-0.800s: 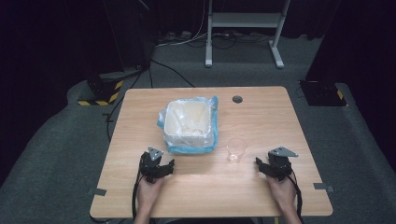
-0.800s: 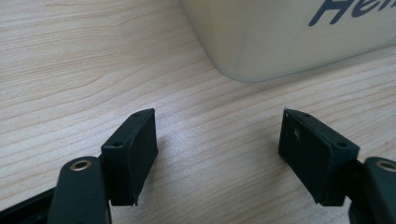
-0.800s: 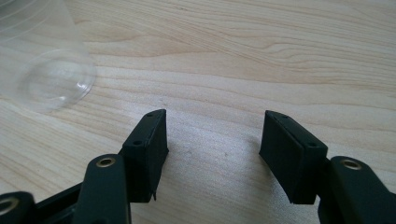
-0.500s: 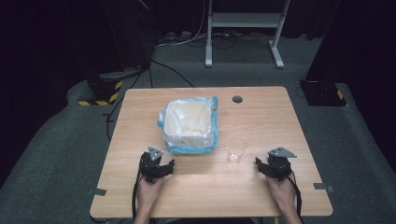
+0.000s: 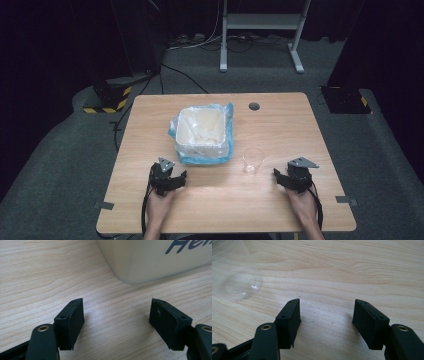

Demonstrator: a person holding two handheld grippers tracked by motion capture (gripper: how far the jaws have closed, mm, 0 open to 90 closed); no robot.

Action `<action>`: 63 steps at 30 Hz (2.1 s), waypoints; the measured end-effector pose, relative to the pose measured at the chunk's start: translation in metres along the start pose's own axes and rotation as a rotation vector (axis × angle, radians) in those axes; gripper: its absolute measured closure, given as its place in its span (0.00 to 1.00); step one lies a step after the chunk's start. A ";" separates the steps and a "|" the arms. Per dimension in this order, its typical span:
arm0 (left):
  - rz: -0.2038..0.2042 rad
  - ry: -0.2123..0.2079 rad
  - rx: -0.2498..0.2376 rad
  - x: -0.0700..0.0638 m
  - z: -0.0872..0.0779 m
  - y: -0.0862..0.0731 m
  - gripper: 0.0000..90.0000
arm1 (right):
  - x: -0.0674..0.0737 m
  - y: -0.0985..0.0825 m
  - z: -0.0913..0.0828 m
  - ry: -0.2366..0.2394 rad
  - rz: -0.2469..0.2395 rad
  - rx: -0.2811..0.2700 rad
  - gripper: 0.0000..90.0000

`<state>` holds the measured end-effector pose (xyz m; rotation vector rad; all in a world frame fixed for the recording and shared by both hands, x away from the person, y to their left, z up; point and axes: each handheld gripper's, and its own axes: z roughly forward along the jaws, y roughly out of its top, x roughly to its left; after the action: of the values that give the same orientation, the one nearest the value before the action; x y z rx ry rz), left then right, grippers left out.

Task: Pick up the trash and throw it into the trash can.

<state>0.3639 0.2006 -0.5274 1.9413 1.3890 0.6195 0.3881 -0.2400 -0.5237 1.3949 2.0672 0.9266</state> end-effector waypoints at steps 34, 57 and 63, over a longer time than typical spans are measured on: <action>0.000 0.000 0.000 0.000 0.000 0.000 0.31 | 0.005 0.002 -0.018 0.121 -0.014 -0.074 0.51; 0.000 0.000 0.000 0.000 0.000 0.000 0.31 | 0.010 0.026 -0.038 0.172 -0.036 -0.120 0.58; 0.000 0.000 0.000 0.000 0.000 0.000 0.31 | 0.011 0.036 -0.042 0.184 -0.042 -0.134 0.58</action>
<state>0.3640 0.2007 -0.5274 1.9412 1.3890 0.6195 0.3767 -0.2320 -0.4693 1.2325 2.1137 1.1920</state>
